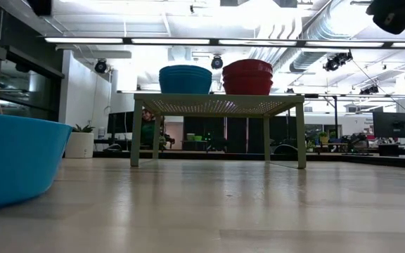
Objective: Pick & Place Mini bowls
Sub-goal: Stack the blue bowl on top of the blue bowls on the shelf
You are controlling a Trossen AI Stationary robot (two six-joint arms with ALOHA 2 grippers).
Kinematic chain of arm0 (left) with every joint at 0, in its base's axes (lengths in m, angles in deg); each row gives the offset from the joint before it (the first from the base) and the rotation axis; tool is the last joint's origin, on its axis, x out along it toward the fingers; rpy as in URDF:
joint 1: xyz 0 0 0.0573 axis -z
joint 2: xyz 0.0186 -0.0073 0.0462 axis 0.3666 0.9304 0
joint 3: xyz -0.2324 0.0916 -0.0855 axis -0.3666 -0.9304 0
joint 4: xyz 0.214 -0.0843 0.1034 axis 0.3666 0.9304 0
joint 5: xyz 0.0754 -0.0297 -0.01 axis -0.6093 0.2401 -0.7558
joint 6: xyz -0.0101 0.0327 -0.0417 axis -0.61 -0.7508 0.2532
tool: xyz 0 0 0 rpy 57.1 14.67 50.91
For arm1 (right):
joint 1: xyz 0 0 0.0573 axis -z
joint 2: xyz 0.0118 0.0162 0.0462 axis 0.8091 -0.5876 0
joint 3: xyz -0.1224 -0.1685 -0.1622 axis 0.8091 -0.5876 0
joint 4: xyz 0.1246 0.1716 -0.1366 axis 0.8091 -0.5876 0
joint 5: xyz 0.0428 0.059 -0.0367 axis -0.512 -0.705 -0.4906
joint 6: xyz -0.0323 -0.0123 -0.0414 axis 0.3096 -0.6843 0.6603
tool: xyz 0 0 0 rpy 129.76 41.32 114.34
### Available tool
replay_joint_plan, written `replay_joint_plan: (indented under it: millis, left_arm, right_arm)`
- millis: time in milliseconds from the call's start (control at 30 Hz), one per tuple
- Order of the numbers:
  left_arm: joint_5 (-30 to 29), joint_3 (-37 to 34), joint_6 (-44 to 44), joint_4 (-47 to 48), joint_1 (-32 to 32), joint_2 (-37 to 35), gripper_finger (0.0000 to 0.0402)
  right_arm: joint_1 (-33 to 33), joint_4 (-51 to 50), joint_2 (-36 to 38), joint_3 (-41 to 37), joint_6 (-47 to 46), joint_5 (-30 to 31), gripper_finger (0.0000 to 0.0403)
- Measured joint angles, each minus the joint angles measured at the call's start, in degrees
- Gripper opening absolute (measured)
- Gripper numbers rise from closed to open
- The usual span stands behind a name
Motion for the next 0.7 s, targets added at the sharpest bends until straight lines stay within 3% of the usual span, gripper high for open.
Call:
replay_joint_plan:
  millis: [300,533,700]
  left_arm:
    - [1.5,-15.2,2.2,-15.0,0.3,-4.3,0.0147]
    - [1.8,-28.9,4.9,-25.3,1.0,-12.7,0.0147]
    - [5.7,-36.5,3.9,-32.5,0.9,-16.8,0.0147]
  right_arm:
    - [0.0,0.0,0.0,0.0,-0.3,-0.9,0.0000]
    - [0.0,0.0,0.0,0.0,-0.3,-1.4,0.0000]
    - [0.0,0.0,0.0,0.0,-0.3,-1.4,0.0000]
